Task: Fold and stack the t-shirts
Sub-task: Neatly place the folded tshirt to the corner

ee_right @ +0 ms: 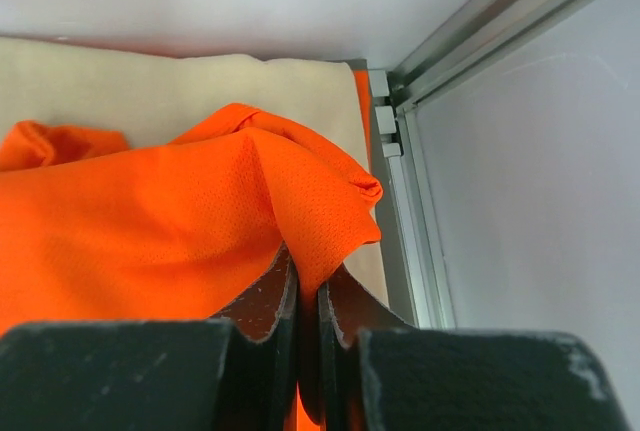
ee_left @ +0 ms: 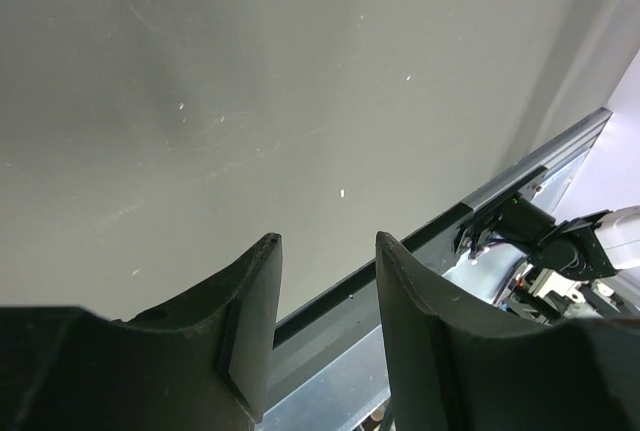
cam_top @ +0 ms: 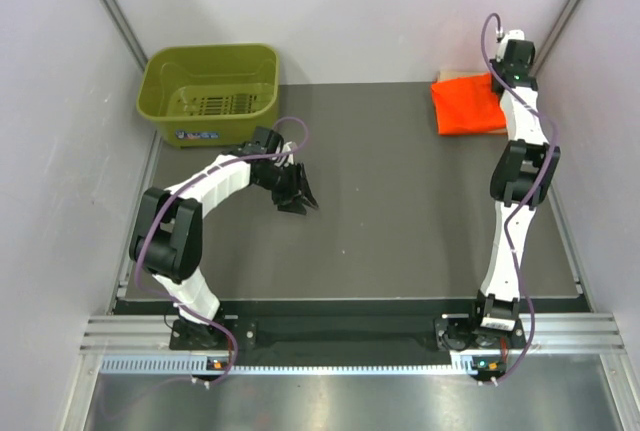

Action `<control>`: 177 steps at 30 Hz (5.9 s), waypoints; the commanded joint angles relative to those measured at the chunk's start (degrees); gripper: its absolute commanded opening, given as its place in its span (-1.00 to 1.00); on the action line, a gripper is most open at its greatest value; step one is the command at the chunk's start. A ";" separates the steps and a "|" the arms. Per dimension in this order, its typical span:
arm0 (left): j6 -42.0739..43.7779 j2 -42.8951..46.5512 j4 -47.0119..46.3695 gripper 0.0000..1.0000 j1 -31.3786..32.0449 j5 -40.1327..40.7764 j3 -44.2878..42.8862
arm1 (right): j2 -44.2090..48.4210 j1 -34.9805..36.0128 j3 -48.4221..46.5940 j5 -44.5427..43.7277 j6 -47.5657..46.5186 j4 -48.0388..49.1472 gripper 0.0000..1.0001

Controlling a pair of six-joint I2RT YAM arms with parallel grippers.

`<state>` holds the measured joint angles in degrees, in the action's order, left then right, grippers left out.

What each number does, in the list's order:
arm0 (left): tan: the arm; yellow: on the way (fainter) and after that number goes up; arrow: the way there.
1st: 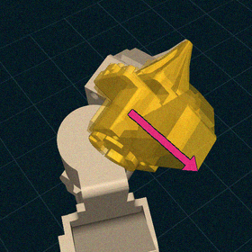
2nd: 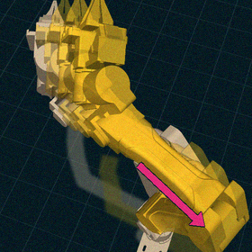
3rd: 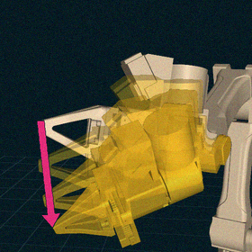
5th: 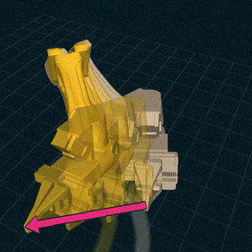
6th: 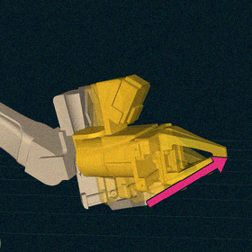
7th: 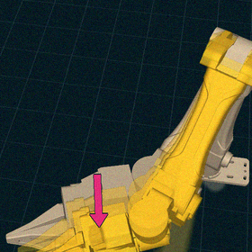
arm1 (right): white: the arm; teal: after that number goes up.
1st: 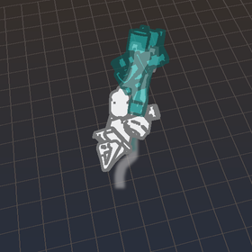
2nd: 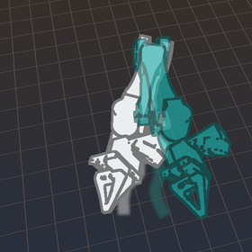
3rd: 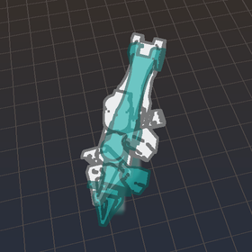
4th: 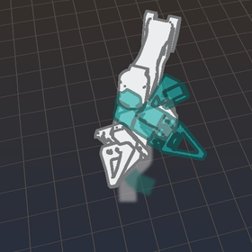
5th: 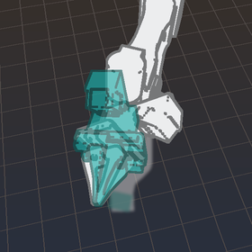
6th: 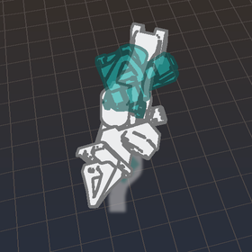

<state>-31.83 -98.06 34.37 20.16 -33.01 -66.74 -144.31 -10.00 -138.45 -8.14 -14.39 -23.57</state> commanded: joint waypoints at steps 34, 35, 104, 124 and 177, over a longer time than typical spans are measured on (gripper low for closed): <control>-6.13 0.41 0.79 -0.06 2.78 2.34 -5.15 | -4.05 -3.01 -4.36 -5.48 9.92 14.17 0.13; -6.22 0.24 0.87 -0.06 2.95 2.34 -5.59 | -2.57 -3.01 -4.37 -5.92 9.56 14.26 0.17; -6.31 0.23 3.95 -0.07 8.05 1.81 -9.73 | 5.88 -4.33 10.40 -20.41 12.10 8.56 -0.72; -4.29 4.02 -2.64 -0.06 6.65 0.59 -6.21 | 17.40 -1.16 21.99 29.80 37.67 10.56 -0.51; -2.09 1.56 -2.91 -0.06 2.51 -3.64 -2.96 | -13.89 2.70 3.80 36.80 70.47 32.36 -0.97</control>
<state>-34.52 -97.69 33.06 23.00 -35.33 -69.97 -158.12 -8.91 -131.74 32.77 57.91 10.28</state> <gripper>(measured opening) 0.472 0.021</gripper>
